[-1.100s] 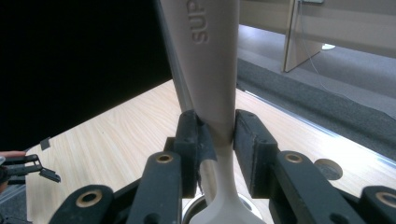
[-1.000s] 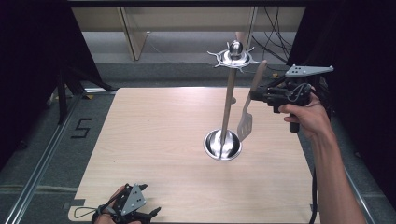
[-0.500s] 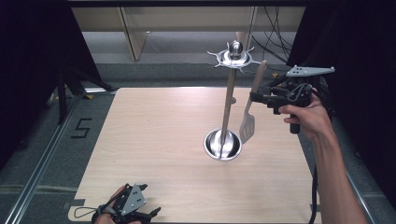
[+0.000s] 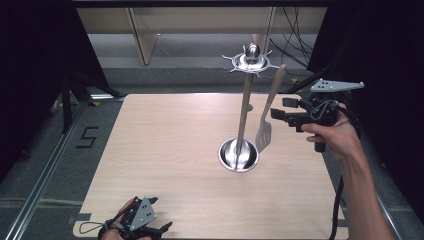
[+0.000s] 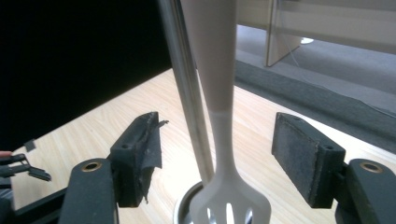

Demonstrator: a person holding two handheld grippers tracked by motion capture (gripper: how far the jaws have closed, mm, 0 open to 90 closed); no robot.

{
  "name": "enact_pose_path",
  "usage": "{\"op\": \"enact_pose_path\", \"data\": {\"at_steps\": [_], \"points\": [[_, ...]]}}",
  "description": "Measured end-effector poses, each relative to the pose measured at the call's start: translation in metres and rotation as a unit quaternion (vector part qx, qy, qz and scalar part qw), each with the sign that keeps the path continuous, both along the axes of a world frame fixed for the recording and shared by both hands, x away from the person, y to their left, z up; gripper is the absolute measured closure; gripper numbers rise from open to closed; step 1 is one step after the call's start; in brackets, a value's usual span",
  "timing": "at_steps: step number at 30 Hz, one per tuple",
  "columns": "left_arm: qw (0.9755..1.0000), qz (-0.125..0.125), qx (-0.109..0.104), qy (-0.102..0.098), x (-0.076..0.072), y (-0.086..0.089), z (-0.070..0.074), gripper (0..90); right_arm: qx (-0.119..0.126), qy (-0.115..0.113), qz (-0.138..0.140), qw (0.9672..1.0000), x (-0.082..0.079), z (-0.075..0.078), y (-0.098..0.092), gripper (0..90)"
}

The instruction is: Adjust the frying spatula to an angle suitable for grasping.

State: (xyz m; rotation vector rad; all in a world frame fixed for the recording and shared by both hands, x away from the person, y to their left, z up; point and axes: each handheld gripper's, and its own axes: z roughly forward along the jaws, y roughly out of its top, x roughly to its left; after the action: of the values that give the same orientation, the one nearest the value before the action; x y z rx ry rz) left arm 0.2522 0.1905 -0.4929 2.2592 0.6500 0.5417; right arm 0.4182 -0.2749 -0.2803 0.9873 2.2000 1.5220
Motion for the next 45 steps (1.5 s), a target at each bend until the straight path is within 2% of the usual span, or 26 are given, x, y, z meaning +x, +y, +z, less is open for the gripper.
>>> {"op": "enact_pose_path", "data": {"at_steps": [2, 3, 4, 8, 9, 11, 13, 16, 18, 19, 25, 26, 28, 30, 32, 33, 34, 35, 36, 37, 38, 39, 41, 42, 44, 45], "points": [[1.0, 0.002, -0.001, -0.001, 0.0, 0.0, 0.0, 15.2, -0.007, -0.006, -0.002, 1.0, -0.001, -0.001, -0.002, 33.1], [1.0, 0.001, 0.002, -0.003, 0.0, 0.0, 0.0, 15.2, -0.002, 0.001, -0.006, 1.0, -0.003, -0.003, -0.003, 33.0], [1.0, -0.001, -0.008, 0.001, 0.0, 0.0, -0.001, 15.2, -0.002, -0.008, -0.008, 0.9999, -0.005, -0.006, -0.006, 33.0], [0.9999, -0.001, -0.01, 0.002, 0.0, 0.0, -0.001, 15.2, -0.01, -0.008, -0.024, 0.9996, -0.011, -0.009, -0.009, 32.8], [1.0, -0.001, -0.009, 0.001, 0.0, 0.0, -0.001, 15.2, -0.012, -0.02, -0.023, 0.9995, -0.013, -0.012, -0.011, 32.6], [0.9999, -0.002, -0.011, 0.001, 0.0, 0.0, -0.001, 15.2, -0.017, -0.023, -0.027, 0.9992, -0.015, -0.013, -0.012, 32.7], [0.9999, -0.001, -0.01, 0.001, 0.0, 0.0, -0.001, 15.2, -0.013, -0.023, -0.041, 0.9988, -0.019, -0.017, -0.012, 32.6], [0.9999, 0.0, -0.011, 0.001, 0.0, 0.0, -0.001, 15.2, -0.026, -0.025, -0.043, 0.9984, -0.026, -0.026, -0.014, 32.5], [1.0, -0.002, -0.01, 0.001, 0.0, 0.0, -0.001, 15.2, -0.026, -0.028, -0.044, 0.9983, -0.026, -0.028, -0.014, 32.5], [0.9999, -0.001, -0.01, 0.001, 0.0, 0.0, -0.001, 15.2, -0.028, -0.021, -0.047, 0.9983, -0.029, -0.031, -0.014, 32.5], [1.0, -0.001, -0.01, 0.001, 0.001, 0.0, -0.001, 15.2, -0.031, -0.03, -0.052, 0.9977, -0.039, -0.045, -0.014, 32.3], [1.0, -0.002, -0.004, 0.001, 0.001, 0.001, -0.001, 15.2, -0.027, -0.031, -0.054, 0.9977, -0.041, -0.051, -0.014, 32.3], [0.9999, 0.001, -0.011, 0.0, 0.001, 0.0, -0.002, 15.2, -0.028, -0.029, -0.056, 0.9976, -0.042, -0.053, -0.014, 32.3], [0.9999, 0.0, -0.01, 0.0, 0.001, 0.0, -0.002, 15.2, -0.023, -0.017, -0.053, 0.9982, -0.046, -0.062, -0.014, 32.4], [0.9999, 0.0, -0.012, 0.0, 0.001, 0.0, -0.002, 15.2, -0.024, -0.019, -0.048, 0.9984, -0.045, -0.066, -0.014, 32.2], [1.0, 0.0, -0.01, 0.0, 0.002, 0.0, -0.002, 15.2, -0.027, -0.002, -0.051, 0.9983, -0.048, -0.068, -0.014, 32.2], [0.9999, 0.001, -0.01, 0.0, 0.001, 0.0, -0.002, 15.2, -0.026, -0.018, -0.046, 0.9984, -0.047, -0.072, -0.013, 32.2], [1.0, -0.003, -0.009, 0.002, 0.002, 0.001, -0.001, 15.2, -0.025, -0.005, -0.046, 0.9986, -0.049, -0.074, -0.012, 32.2], [0.9998, 0.004, -0.02, 0.0, 0.001, 0.0, -0.003, 15.2, -0.038, -0.007, -0.04, 0.9985, -0.051, -0.077, -0.013, 32.0], [0.9998, 0.004, -0.02, 0.0, 0.001, 0.0, -0.003, 15.1, -0.038, -0.007, -0.04, 0.9985, -0.051, -0.077, -0.013, 32.0], [1.0, -0.002, -0.001, -0.002, 0.002, 0.002, 0.0, 15.1, -0.033, 0.001, -0.043, 0.9985, -0.052, -0.078, -0.012, 32.0], [1.0, -0.001, -0.002, -0.002, 0.002, 0.001, 0.0, 15.2, -0.034, -0.006, -0.048, 0.9982, -0.053, -0.08, -0.012, 32.0], [1.0, -0.004, -0.001, -0.001, 0.002, 0.001, 0.0, 15.2, -0.036, 0.002, -0.049, 0.9982, -0.055, -0.081, -0.014, 31.9], [1.0, -0.001, -0.009, 0.0, 0.002, 0.0, -0.001, 15.2, -0.043, -0.014, -0.047, 0.9979, -0.053, -0.082, -0.015, 31.8], [1.0, -0.001, -0.008, 0.001, 0.001, 0.0, -0.001, 15.2, -0.034, -0.004, -0.058, 0.9978, -0.055, -0.087, -0.014, 31.7], [1.0, -0.001, -0.007, 0.001, 0.002, 0.0, -0.001, 15.2, -0.039, -0.003, -0.05, 0.998, -0.054, -0.087, -0.015, 31.6]]}}
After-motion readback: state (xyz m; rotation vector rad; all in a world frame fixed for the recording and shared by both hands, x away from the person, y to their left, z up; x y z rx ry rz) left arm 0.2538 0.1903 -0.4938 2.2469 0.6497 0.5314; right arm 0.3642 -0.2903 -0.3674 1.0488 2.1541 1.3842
